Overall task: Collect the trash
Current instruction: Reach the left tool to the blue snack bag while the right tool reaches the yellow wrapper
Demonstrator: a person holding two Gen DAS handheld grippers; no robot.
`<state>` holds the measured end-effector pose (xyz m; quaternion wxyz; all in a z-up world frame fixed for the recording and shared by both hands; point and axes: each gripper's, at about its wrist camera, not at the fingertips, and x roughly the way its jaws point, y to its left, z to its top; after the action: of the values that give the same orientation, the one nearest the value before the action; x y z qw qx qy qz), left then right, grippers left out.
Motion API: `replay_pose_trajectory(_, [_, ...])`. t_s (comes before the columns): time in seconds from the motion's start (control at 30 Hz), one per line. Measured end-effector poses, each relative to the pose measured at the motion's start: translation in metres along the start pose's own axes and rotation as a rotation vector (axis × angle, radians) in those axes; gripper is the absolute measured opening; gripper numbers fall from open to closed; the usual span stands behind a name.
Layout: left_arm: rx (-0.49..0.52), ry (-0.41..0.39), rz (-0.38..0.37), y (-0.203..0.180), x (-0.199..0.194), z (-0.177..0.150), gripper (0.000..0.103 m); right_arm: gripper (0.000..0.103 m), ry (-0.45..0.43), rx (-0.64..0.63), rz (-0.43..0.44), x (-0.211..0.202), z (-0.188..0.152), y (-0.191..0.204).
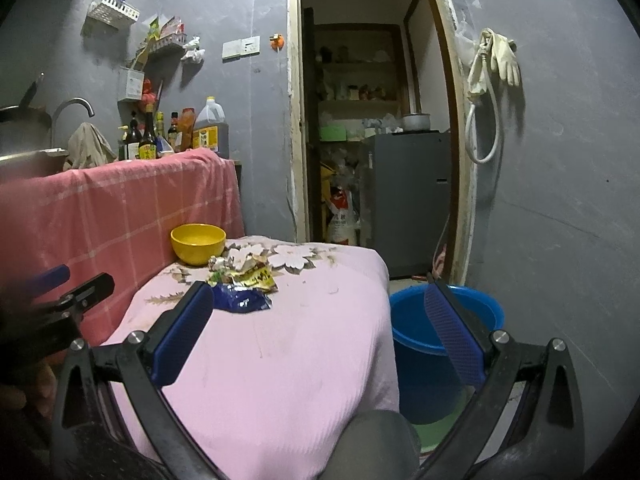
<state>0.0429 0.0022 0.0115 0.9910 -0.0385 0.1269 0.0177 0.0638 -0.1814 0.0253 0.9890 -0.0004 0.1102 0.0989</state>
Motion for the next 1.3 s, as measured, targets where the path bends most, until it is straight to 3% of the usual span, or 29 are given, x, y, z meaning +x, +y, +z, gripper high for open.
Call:
replay_pose_trajectory(0.4, [-0.016,-0.012,0.014,0.006,0.034,0.026,0.098,0.103,-0.058,0.012,0.025,0.038,0.026,0.000])
replay_pose_trajectory(0.8, [-0.108,0.047,0.030,0.024,0.086,0.039,0.098,0.103,-0.099,0.017,0.055,0.099,0.043,-0.001])
replay_pose_trajectory(0.97, [-0.151,0.129,0.033,0.035,0.115,0.035,0.098,0.103,-0.064,0.011,0.098,0.130,0.040,-0.001])
replay_pose_trajectory(1.17, [-0.214,0.248,0.014,0.048,0.145,0.021,0.096,0.103,0.036,0.019,0.136,0.173,0.027,0.001])
replay_pose_trajectory(1.3, [-0.255,0.327,-0.031,0.053,0.162,0.014,0.082,0.103,0.127,0.005,0.147,0.202,0.020,0.005])
